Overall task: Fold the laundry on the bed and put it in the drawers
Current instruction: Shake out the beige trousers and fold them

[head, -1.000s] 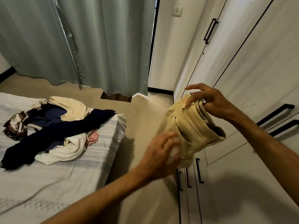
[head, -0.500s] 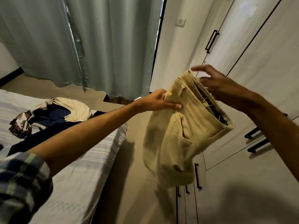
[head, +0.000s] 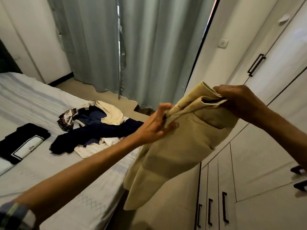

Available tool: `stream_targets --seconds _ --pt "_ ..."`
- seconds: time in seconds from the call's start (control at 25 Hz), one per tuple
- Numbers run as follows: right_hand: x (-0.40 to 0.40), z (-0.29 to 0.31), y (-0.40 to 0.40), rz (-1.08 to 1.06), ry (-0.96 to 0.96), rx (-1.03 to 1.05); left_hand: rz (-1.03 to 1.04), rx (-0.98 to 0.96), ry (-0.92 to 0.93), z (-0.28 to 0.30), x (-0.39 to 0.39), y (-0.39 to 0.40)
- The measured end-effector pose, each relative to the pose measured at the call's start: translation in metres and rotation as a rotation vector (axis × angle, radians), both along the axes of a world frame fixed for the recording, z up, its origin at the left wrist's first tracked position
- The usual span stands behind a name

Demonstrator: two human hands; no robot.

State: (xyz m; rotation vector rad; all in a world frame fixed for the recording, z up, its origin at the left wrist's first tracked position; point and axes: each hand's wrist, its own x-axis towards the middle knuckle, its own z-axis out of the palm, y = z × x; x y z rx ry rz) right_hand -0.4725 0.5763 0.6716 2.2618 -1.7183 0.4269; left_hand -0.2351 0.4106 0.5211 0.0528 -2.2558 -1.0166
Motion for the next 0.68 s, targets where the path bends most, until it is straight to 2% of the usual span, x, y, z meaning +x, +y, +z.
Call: stream_targets --seconds 0.12,0.16,0.28,0.36,0.56,0.68 --pt "0.021 0.038 -0.015 0.042 0.016 -0.056 0.150 -0.113 0.139 -0.036 0.041 0.015" --pt "0.030 0.050 -0.019 0.033 0.011 -0.062 0.167 -0.103 0.120 -0.045 0.050 0.018" --pt "0.054 0.078 -0.033 -0.017 0.076 -0.051 0.184 0.137 -0.111 -0.065 0.059 0.023" --pt "0.073 0.092 -0.047 -0.108 0.140 -0.058 0.195 0.271 -0.195 -0.084 0.057 0.016" --pt "0.106 0.132 -0.077 -0.226 0.215 -0.068 0.018 0.400 -0.342 -0.110 0.050 0.009" --pt "0.109 0.166 -0.078 -0.256 0.139 -0.104 -0.013 0.444 -0.402 -0.126 0.055 0.007"
